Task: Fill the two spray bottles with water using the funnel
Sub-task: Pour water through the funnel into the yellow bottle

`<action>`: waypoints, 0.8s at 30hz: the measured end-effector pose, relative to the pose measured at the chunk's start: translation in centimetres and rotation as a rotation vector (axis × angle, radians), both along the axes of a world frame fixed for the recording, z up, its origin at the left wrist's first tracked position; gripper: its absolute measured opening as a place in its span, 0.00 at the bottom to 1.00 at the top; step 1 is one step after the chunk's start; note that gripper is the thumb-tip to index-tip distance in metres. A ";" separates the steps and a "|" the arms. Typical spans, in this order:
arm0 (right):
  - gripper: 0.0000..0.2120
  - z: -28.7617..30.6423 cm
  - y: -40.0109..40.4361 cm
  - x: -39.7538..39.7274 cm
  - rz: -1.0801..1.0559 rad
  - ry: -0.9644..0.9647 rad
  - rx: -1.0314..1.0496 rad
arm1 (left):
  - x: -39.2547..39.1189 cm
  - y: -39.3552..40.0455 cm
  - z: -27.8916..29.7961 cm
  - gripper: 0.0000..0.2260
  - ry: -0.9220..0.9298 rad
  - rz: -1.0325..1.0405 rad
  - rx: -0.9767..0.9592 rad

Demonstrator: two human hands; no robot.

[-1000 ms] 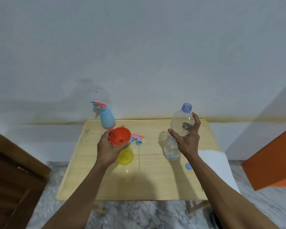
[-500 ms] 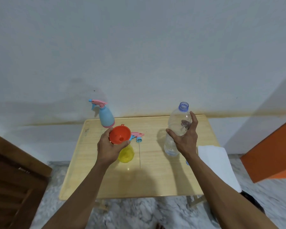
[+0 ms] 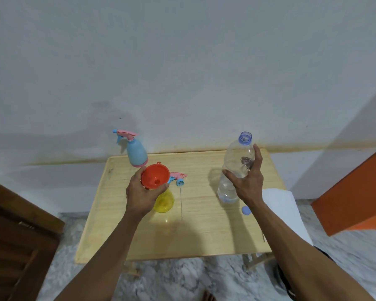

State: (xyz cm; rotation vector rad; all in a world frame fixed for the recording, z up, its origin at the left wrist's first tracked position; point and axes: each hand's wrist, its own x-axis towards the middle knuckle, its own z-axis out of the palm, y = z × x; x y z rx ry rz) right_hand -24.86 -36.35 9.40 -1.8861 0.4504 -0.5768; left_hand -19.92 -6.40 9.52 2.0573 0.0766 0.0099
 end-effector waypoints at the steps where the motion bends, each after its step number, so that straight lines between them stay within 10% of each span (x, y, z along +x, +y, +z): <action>1: 0.55 0.1 -0.1 -0.1 0.004 0.006 0.001 | 0.0 0.0 0.0 0.43 0.001 0.011 -0.007; 17: 0.54 -0.2 -0.7 -0.8 0.043 0.013 0.057 | -1.1 -4.7 6.8 0.36 -0.171 0.096 -0.470; 24: 0.53 -1.0 -1.1 -0.6 0.068 -0.021 0.066 | 0.6 -11.3 4.7 0.35 -0.102 -0.243 0.303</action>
